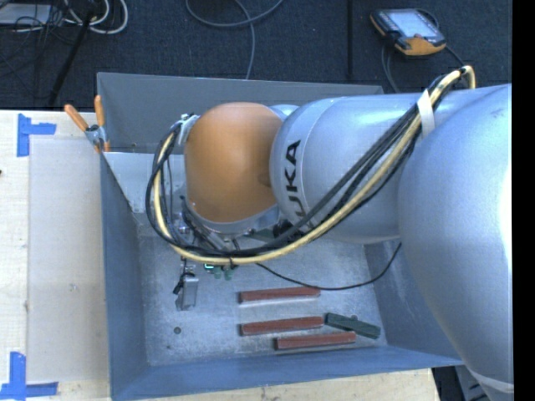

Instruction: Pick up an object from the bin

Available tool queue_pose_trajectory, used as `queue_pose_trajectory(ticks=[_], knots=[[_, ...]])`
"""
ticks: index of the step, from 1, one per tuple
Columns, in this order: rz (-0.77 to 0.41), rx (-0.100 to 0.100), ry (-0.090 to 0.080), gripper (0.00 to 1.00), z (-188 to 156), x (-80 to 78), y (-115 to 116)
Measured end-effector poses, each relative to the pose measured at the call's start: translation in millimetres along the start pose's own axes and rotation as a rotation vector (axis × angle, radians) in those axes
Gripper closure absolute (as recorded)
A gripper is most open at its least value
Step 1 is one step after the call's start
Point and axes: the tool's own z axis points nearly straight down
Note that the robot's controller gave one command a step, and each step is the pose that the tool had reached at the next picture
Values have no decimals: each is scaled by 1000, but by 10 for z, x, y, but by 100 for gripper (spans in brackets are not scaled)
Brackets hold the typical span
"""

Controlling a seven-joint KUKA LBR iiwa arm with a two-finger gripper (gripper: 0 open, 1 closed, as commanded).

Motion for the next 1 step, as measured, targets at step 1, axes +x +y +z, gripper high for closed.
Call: queue_pose_trajectory(ticks=[1], knots=[[4, -2, -7, 0, -43, -20, -8]])
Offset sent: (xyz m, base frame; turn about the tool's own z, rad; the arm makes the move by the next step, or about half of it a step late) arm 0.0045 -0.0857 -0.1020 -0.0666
